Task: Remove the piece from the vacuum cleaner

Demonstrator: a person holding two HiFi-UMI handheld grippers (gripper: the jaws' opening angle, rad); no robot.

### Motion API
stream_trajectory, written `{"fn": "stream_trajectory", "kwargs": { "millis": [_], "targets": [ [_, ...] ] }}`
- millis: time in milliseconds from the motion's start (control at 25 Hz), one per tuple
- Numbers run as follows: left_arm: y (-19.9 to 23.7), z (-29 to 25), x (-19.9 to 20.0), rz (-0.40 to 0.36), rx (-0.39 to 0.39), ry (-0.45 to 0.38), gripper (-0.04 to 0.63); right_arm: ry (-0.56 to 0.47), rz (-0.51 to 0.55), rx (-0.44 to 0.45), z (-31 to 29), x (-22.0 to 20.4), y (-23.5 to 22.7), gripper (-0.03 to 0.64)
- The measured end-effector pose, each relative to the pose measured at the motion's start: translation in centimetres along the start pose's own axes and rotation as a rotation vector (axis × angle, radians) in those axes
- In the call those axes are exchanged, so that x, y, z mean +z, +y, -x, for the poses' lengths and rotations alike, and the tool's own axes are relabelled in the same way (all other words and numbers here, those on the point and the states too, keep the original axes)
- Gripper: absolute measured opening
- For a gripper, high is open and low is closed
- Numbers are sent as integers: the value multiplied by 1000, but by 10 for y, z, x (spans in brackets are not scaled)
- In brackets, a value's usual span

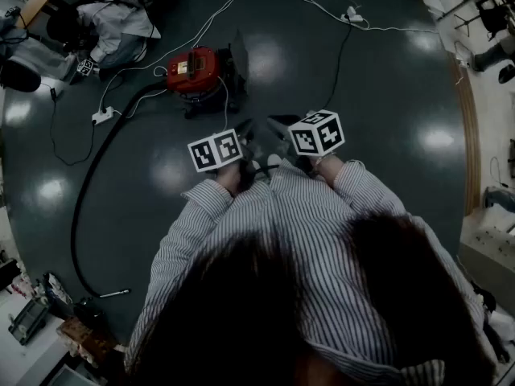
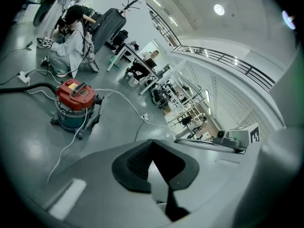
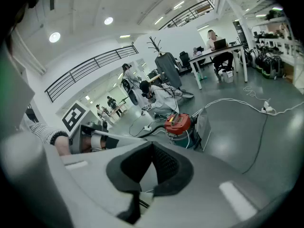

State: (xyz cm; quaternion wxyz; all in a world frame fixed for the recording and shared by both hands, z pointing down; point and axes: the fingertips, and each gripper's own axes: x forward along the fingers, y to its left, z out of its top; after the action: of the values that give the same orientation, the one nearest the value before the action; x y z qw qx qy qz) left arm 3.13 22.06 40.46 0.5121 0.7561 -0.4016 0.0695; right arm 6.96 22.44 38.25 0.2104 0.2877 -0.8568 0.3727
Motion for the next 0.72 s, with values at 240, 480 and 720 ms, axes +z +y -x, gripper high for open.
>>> {"fn": "stream_trajectory", "kwargs": {
  "millis": [240, 480, 720],
  "targets": [
    [0, 0, 4, -8, 3, -3, 6, 0, 12, -7, 0, 4, -1, 2],
    [2, -3, 9, -11, 9, -4, 6, -7, 14, -11, -1, 10, -6, 2],
    [3, -8, 15, -11, 19, -6, 6, -10, 15, -11, -2, 16, -13, 2]
  ]
}}
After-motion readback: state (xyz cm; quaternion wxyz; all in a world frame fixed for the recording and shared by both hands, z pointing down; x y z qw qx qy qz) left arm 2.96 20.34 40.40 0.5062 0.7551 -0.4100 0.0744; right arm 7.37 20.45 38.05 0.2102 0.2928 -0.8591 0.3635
